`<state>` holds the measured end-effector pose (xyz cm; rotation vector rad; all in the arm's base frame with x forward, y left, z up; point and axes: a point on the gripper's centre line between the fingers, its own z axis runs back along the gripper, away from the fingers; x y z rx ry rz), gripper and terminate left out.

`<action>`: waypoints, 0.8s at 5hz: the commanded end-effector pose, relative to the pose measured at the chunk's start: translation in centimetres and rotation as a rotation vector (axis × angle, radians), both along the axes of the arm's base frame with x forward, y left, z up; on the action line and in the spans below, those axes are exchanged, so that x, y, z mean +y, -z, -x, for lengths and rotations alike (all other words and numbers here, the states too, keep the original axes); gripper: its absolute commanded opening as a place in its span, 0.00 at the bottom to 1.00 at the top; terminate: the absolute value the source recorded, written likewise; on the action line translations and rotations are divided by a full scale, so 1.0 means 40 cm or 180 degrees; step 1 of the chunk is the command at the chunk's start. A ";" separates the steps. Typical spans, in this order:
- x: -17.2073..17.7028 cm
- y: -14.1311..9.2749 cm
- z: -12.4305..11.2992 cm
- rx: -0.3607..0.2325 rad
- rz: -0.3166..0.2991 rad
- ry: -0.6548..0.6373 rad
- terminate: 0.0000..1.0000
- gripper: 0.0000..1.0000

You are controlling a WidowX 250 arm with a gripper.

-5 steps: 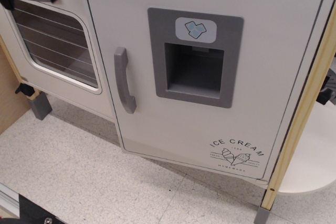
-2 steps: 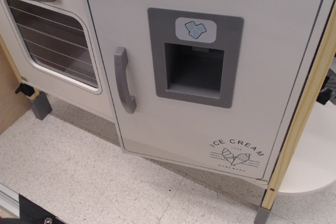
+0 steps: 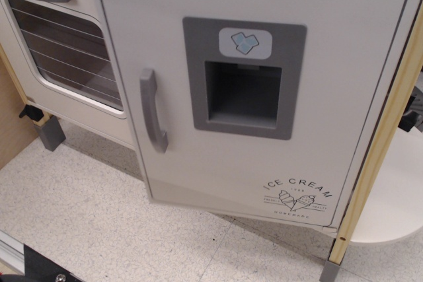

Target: Open fridge

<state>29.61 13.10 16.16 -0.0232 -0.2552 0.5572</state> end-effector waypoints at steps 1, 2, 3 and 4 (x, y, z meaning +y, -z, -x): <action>-0.015 -0.049 0.124 -0.0059 -0.0070 0.0423 0.00 1.00; -0.053 -0.040 0.179 -0.0003 -0.0069 0.0670 0.00 1.00; -0.108 -0.016 0.229 0.0034 -0.0096 0.0874 0.00 1.00; -0.162 0.009 0.264 0.0072 -0.0107 0.1029 0.00 1.00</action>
